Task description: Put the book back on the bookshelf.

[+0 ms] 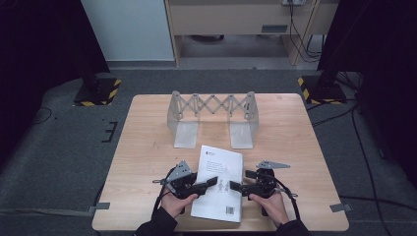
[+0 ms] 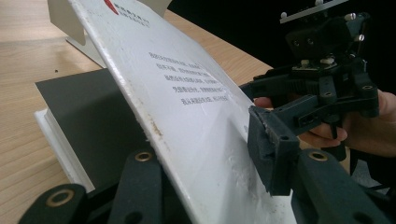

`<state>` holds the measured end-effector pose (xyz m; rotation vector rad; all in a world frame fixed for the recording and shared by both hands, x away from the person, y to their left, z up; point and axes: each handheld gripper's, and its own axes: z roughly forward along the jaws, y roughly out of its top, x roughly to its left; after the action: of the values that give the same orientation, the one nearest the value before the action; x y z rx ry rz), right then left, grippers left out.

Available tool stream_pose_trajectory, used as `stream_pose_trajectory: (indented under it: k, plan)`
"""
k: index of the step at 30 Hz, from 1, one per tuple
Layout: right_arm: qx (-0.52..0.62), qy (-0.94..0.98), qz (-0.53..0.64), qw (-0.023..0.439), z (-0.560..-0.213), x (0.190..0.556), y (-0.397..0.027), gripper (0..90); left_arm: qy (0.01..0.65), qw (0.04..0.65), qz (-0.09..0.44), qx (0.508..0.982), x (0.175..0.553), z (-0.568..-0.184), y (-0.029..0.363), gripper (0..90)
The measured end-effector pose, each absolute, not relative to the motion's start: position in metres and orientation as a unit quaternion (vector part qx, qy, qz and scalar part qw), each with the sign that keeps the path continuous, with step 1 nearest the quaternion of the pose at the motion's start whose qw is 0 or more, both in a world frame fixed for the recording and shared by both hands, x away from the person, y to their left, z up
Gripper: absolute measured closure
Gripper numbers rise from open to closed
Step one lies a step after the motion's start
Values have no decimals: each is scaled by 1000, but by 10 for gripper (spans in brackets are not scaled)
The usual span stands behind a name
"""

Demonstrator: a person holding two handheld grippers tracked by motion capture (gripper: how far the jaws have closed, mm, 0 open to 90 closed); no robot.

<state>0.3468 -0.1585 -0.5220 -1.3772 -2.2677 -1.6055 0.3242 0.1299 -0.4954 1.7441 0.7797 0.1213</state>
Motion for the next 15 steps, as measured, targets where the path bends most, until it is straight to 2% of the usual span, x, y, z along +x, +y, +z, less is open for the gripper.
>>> stream_pose_trajectory:
  k: [15]
  plan:
    - [-447,-716,-531,76,-532,348,-151,4,332,578,39,744,328,-498,131,577]
